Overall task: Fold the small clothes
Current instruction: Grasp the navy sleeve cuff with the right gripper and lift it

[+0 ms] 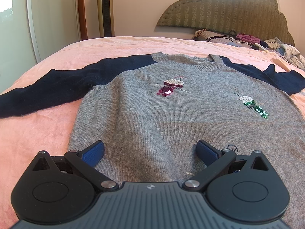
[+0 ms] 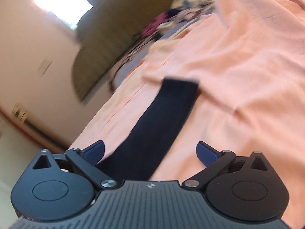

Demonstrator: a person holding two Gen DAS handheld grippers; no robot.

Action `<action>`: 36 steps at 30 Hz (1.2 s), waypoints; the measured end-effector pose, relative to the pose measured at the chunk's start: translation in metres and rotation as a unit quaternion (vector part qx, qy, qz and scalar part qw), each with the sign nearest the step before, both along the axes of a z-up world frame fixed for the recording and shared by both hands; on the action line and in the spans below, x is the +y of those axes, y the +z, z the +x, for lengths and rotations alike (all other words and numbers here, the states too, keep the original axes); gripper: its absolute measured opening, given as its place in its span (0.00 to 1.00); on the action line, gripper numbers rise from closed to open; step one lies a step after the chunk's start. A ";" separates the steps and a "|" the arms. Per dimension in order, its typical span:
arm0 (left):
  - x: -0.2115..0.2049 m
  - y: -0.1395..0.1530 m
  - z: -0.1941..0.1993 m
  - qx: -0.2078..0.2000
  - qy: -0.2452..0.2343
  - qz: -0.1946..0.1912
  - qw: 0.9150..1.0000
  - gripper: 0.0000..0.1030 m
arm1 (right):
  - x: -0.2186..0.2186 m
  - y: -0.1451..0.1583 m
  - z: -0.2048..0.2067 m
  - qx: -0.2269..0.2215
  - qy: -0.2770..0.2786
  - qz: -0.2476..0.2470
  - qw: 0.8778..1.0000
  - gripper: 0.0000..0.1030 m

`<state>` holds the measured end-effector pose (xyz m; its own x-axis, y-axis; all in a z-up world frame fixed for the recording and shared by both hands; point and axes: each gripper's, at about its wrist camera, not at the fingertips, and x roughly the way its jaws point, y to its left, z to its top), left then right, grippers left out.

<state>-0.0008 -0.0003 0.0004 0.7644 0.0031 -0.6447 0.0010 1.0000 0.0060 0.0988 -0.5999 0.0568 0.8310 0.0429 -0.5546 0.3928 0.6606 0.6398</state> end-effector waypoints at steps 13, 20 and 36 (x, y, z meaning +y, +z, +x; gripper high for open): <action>0.000 0.000 0.001 -0.001 0.000 -0.003 1.000 1.00 | 0.004 -0.021 0.045 -0.033 -0.007 -0.047 0.998 0.14; 0.000 0.000 0.002 -0.002 -0.001 -0.008 1.000 1.00 | 0.124 0.060 0.013 -0.148 0.159 -0.074 0.973 0.14; 0.003 0.001 0.000 -0.006 -0.006 -0.020 1.000 1.00 | 0.281 0.001 -0.044 -0.111 0.293 -0.013 0.950 0.87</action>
<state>-0.0011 0.0026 0.0010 0.7715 -0.0318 -0.6355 0.0140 0.9994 -0.0331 0.0546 -0.3190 0.0578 0.7650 0.5227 -0.3762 -0.1887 0.7405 0.6450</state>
